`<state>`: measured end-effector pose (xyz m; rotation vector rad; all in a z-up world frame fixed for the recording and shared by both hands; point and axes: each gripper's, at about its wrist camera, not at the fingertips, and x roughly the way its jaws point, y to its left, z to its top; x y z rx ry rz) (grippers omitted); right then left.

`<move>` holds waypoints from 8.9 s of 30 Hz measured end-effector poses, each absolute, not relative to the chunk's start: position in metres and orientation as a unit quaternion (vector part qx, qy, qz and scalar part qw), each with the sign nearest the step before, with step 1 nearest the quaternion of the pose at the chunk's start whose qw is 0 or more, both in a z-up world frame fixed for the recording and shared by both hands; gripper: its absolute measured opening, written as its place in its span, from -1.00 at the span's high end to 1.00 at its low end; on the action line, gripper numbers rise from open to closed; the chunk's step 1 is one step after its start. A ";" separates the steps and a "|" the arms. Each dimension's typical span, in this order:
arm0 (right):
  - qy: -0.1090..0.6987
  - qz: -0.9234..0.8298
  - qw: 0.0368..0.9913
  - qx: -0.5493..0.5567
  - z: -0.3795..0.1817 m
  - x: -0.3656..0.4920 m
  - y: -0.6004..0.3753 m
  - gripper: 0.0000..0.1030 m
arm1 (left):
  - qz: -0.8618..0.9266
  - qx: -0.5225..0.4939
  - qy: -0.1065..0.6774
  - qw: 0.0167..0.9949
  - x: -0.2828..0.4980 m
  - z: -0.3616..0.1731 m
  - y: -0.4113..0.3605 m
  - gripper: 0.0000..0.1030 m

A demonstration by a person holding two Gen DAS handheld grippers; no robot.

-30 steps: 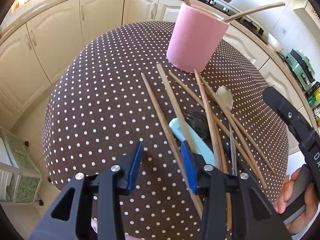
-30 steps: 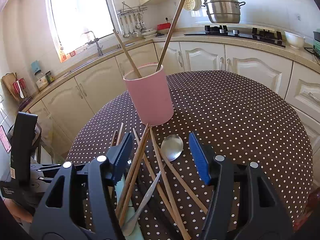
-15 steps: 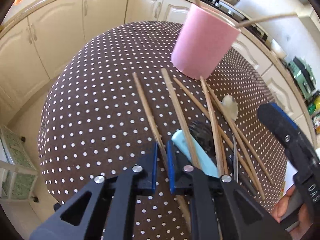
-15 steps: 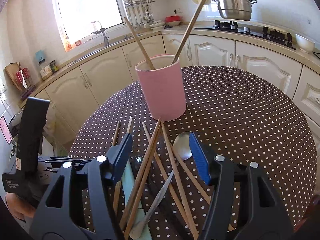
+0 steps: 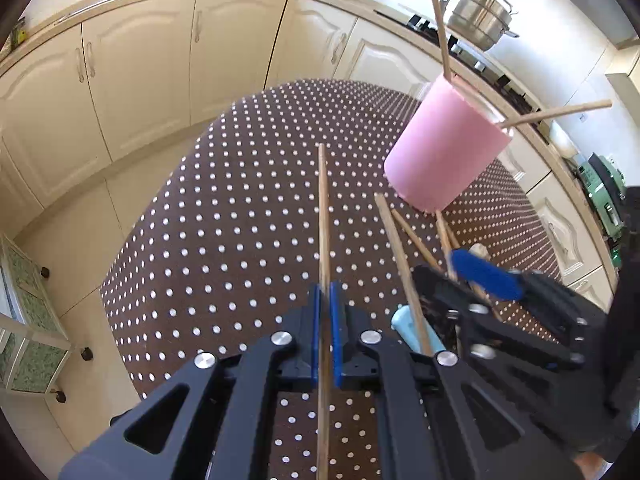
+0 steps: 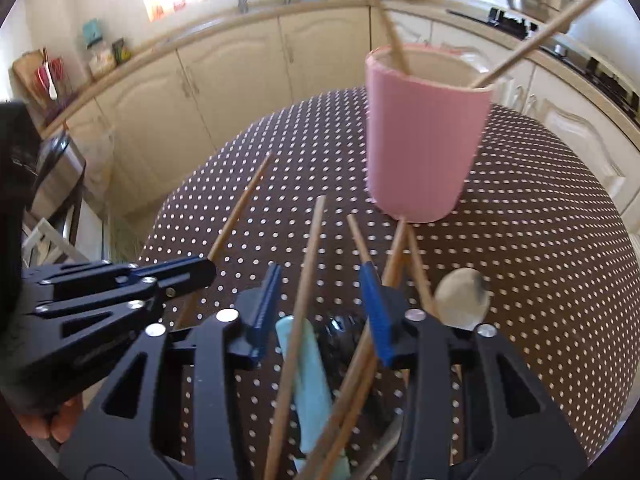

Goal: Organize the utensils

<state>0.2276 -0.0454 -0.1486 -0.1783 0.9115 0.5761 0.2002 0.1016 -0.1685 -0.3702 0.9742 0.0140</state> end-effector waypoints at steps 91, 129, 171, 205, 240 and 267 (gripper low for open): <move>0.069 0.236 0.967 0.065 -0.009 0.282 -0.131 0.87 | -0.072 -0.152 0.046 0.985 0.312 -0.045 0.026 0.90; 0.082 0.189 0.977 0.059 -0.006 0.218 -0.145 0.85 | -0.023 -0.106 0.102 0.989 0.221 -0.008 0.027 -0.29; 0.335 0.173 0.926 -0.013 -0.129 0.192 -0.200 -0.14 | -0.071 -0.122 0.529 0.837 0.234 -0.174 -0.022 0.47; 0.487 0.236 0.824 -0.167 -0.172 0.226 -0.113 0.63 | -0.069 -0.154 0.487 0.857 0.220 -0.164 0.021 0.89; 0.455 0.273 0.842 -0.100 -0.146 0.213 -0.128 0.88 | -0.056 -0.183 0.514 0.836 0.225 -0.168 0.050 0.52; 0.496 0.265 0.821 -0.096 -0.165 0.237 -0.131 0.75 | -0.070 -0.127 0.512 0.846 0.244 -0.172 0.005 0.88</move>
